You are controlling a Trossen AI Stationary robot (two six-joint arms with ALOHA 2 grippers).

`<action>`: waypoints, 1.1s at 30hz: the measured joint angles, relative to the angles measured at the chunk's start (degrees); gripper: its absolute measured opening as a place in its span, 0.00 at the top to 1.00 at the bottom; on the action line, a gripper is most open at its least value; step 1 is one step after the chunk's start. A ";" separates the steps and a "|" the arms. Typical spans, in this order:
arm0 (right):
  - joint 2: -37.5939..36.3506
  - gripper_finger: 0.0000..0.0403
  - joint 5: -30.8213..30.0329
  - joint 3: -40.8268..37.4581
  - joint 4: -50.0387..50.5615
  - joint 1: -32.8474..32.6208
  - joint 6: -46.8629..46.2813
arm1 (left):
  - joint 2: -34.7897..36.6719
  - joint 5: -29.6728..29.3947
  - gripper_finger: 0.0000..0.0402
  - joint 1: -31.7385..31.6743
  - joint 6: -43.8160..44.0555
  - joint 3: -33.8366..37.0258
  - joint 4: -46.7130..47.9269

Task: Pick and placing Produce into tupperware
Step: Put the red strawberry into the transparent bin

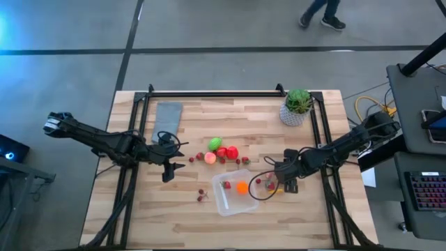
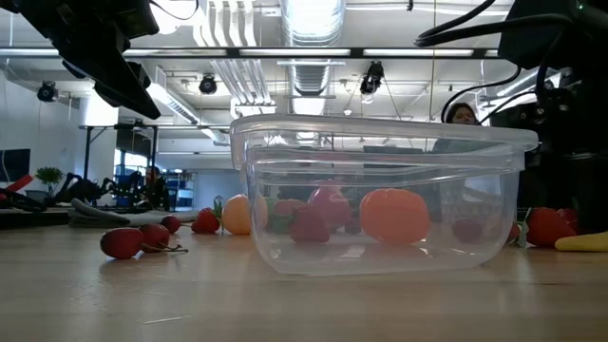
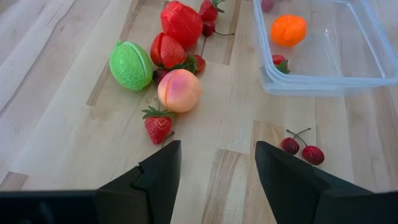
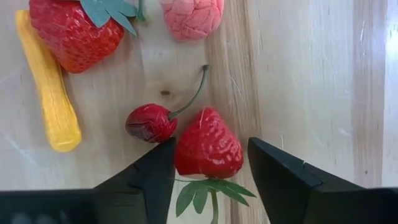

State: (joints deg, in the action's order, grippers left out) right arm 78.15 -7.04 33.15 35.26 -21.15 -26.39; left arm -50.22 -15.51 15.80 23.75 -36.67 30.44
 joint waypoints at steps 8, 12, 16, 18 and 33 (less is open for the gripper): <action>0.11 0.59 -0.77 0.95 0.43 0.11 -0.22 | 0.00 0.00 0.52 0.02 0.00 0.00 0.00; 0.11 0.62 -0.77 1.63 0.49 0.07 -0.22 | 0.00 0.00 0.52 0.02 0.00 0.00 0.02; 0.11 0.63 -0.71 2.22 0.49 0.11 -0.22 | 0.00 0.00 0.52 0.01 0.00 0.00 0.00; 0.11 0.63 -0.69 2.48 0.56 0.09 -0.62 | 0.00 0.00 0.52 0.02 0.00 0.00 0.00; 0.11 0.64 -1.43 8.17 3.37 0.17 -4.70 | 0.00 0.00 0.52 0.01 -0.05 0.00 -0.01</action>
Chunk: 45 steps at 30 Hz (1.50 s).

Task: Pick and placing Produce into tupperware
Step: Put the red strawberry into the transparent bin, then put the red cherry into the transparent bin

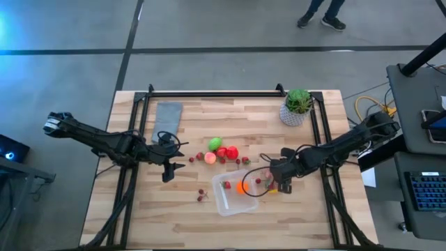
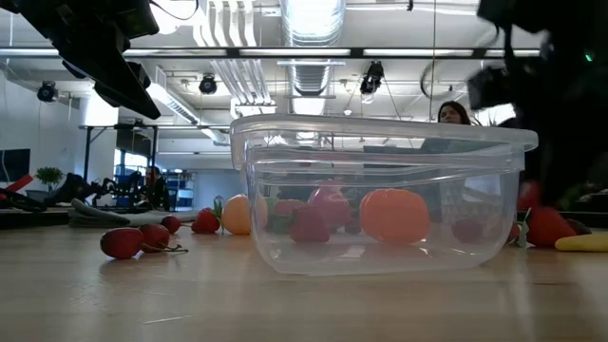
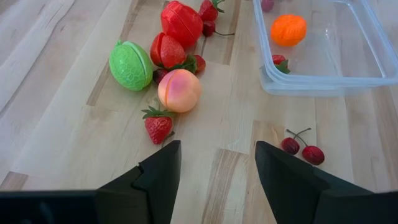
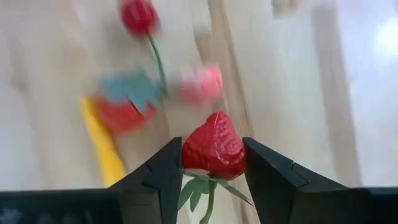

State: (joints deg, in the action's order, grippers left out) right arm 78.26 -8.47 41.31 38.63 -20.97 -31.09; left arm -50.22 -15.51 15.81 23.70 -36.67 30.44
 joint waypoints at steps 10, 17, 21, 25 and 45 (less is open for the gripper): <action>2.91 0.64 -1.64 15.73 0.04 1.57 0.02 | 0.00 0.02 0.52 -0.02 -0.04 0.00 0.00; 17.21 0.64 2.96 30.65 0.15 1.76 0.02 | -0.02 0.02 0.52 0.01 -3.06 0.00 0.02; 24.64 0.64 5.37 38.01 0.09 1.75 0.02 | -0.02 0.02 0.52 0.00 -3.43 0.00 0.06; 28.45 0.61 5.91 42.07 0.09 1.75 -0.57 | 0.04 0.17 0.52 0.01 -3.21 0.00 0.05; 29.64 0.23 2.86 49.11 1.39 1.51 -11.23 | -0.23 -0.17 0.52 -0.09 -3.50 0.48 0.60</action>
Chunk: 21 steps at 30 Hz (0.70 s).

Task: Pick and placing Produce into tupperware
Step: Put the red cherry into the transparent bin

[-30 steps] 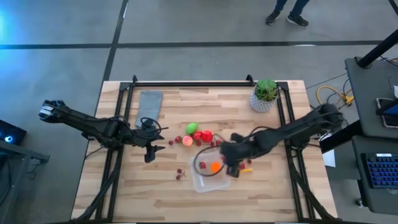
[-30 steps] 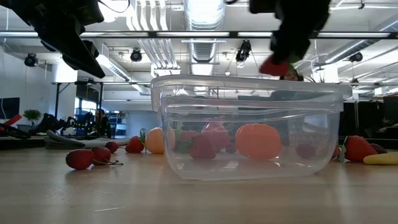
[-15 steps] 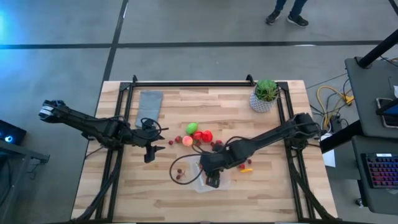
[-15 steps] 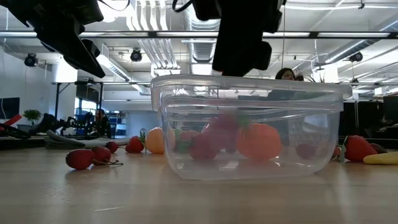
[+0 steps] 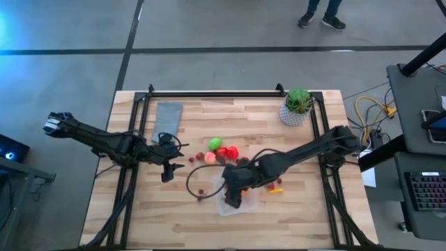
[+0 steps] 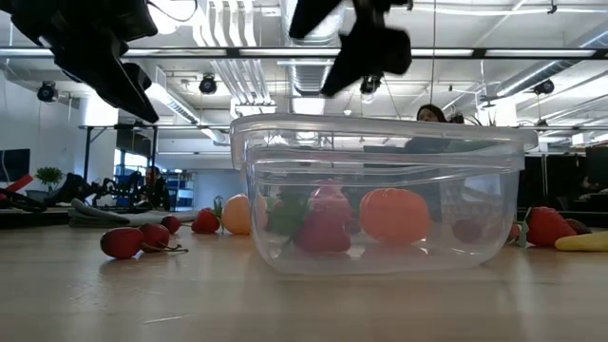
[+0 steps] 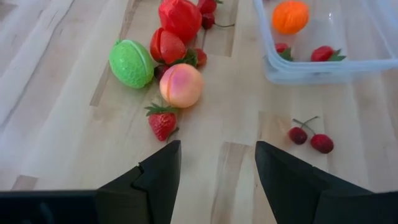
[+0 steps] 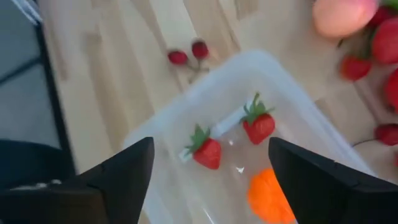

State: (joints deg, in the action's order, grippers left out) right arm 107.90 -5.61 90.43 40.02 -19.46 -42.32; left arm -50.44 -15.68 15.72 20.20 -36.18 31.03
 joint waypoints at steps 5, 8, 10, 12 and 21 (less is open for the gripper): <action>-3.50 0.21 -4.64 0.05 4.19 0.33 -1.21 | -2.42 -1.14 0.52 -1.94 -3.27 0.02 -0.04; -5.19 0.21 -6.10 0.00 7.85 0.87 -1.21 | -5.89 -0.93 0.52 -5.18 -4.69 0.08 -0.12; -5.94 0.21 -8.02 -0.01 10.15 1.08 -1.23 | -8.74 0.60 0.52 -7.80 -6.25 0.11 -0.46; -6.36 0.22 -9.37 -0.13 12.15 1.11 -1.22 | -11.89 3.68 0.52 -10.46 -8.74 0.11 -1.01; -9.61 0.21 -12.73 -2.10 18.84 1.11 -1.14 | -23.40 7.89 0.52 -14.71 -17.83 -0.26 -8.40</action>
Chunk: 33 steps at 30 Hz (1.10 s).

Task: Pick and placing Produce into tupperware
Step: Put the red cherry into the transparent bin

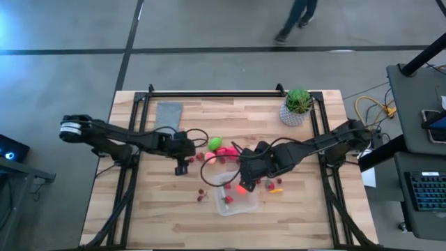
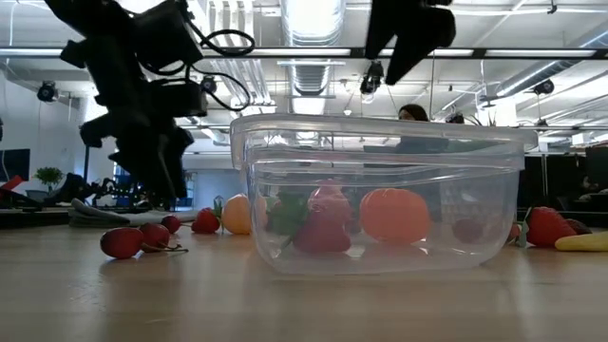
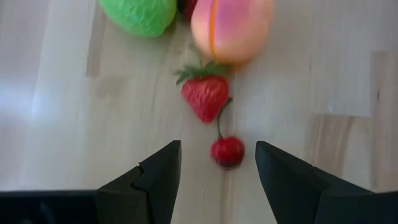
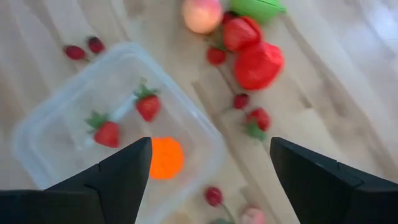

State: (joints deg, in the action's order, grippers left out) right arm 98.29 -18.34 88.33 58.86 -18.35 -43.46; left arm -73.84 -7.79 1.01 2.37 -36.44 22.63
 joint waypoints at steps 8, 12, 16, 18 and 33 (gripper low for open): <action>-7.68 0.21 -2.00 -8.18 1.87 -0.02 -0.43 | -2.95 1.24 0.52 -0.23 -2.78 0.06 -0.98; -13.41 0.20 -2.99 -14.45 1.09 -0.02 -3.22 | -2.93 2.01 0.52 -0.32 -2.81 0.04 -1.16; -18.71 0.20 -2.93 -20.87 -2.64 -0.02 -4.55 | -3.09 2.85 0.52 -0.36 -2.79 0.06 -1.18; -21.09 0.20 -2.92 -23.84 -5.19 -0.02 -4.57 | -3.90 3.08 0.52 -0.36 -2.77 0.06 -1.18; -27.36 0.21 -2.84 -33.97 -12.11 0.00 -5.88 | -8.23 3.62 0.52 -0.67 -1.40 -0.51 -1.21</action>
State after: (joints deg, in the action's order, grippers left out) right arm 70.94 -21.18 54.36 46.75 -18.35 -49.34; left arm -82.07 -4.16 0.33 0.97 -36.95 21.43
